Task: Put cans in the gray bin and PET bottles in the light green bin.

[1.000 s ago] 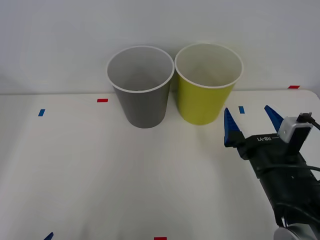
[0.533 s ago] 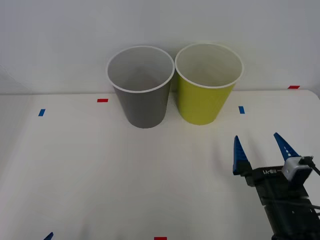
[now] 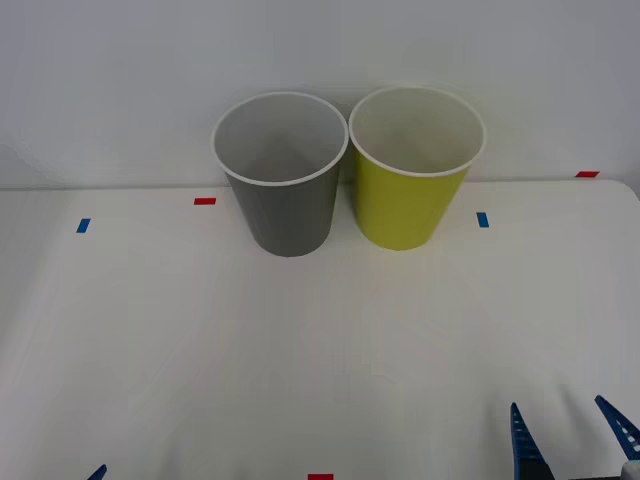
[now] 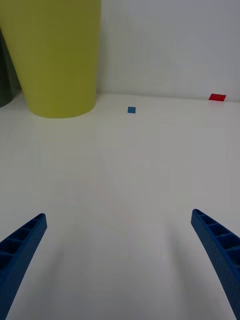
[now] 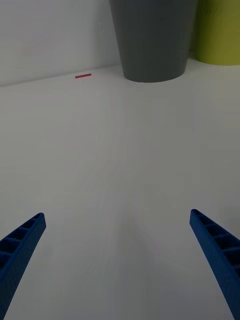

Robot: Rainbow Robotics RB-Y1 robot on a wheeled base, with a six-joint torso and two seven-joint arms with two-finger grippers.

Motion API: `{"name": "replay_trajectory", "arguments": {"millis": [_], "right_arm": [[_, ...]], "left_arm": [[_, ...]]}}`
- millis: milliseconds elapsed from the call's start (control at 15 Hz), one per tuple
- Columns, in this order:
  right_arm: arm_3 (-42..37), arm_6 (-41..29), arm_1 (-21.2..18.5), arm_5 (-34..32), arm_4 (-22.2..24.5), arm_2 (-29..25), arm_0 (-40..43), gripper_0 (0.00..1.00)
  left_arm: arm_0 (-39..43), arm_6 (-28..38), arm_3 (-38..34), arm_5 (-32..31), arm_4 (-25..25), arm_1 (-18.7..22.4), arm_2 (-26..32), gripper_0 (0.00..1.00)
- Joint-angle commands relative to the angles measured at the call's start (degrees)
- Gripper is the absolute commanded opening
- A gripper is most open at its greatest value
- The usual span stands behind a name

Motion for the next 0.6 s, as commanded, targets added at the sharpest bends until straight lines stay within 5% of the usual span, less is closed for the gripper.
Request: {"name": "replay_trajectory", "arguments": {"millis": [67,600], "right_arm": [[0.01,-0.22,-1.02,-1.41,0.73,0.84,4.27,1.0],[0.01,-0.84,-1.81,-2.56,1.17,2.95,7.08,1.0]], "left_arm": [[0.0,0.0,0.0,0.0,0.0,0.0,0.0,1.0],[0.0,0.0,0.0,0.0,0.0,0.0,0.0,1.0]]}}
